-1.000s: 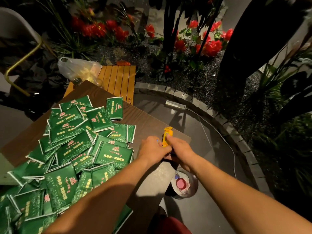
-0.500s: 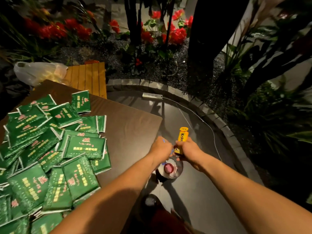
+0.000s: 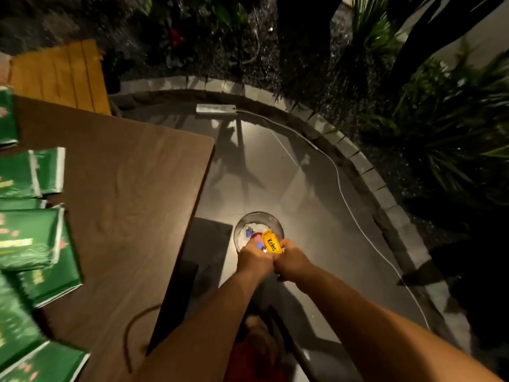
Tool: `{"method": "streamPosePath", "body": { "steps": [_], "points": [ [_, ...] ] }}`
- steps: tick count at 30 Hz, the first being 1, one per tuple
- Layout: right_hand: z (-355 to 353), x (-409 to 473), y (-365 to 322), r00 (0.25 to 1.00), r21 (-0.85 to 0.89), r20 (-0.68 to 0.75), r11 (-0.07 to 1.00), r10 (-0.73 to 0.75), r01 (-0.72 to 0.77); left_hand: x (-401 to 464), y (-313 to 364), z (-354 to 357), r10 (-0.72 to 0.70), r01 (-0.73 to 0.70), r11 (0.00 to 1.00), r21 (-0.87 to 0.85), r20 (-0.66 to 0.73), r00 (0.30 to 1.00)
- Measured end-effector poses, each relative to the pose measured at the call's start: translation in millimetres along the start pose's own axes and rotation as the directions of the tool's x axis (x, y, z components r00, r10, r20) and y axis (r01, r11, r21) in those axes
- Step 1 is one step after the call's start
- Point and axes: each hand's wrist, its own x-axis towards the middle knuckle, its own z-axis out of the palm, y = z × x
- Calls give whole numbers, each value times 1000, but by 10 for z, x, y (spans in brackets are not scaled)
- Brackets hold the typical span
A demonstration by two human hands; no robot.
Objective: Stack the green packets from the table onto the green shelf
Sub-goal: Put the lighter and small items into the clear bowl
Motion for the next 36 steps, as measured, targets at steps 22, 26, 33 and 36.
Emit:
{"method": "streamPosePath", "body": {
  "steps": [22,26,33,36],
  "points": [
    [-56,1193,293,991,73,-134,997,22,-12,1067,-93,231,-244,239,892,-384,37,969],
    [-225,763,-12,982,123,-185,990,-47,71,660,257,4,-168,159,942,-294,-3,986],
    [-502,-220,-688,959,168,-229,964,-167,208,-112,712,-481,122,-120,970,-210,-2,992],
    [-570,-686,-966,946,146,-198,947,-257,288,-583,980,-797,181,-193,946,-259,-70,981]
  ]
}}
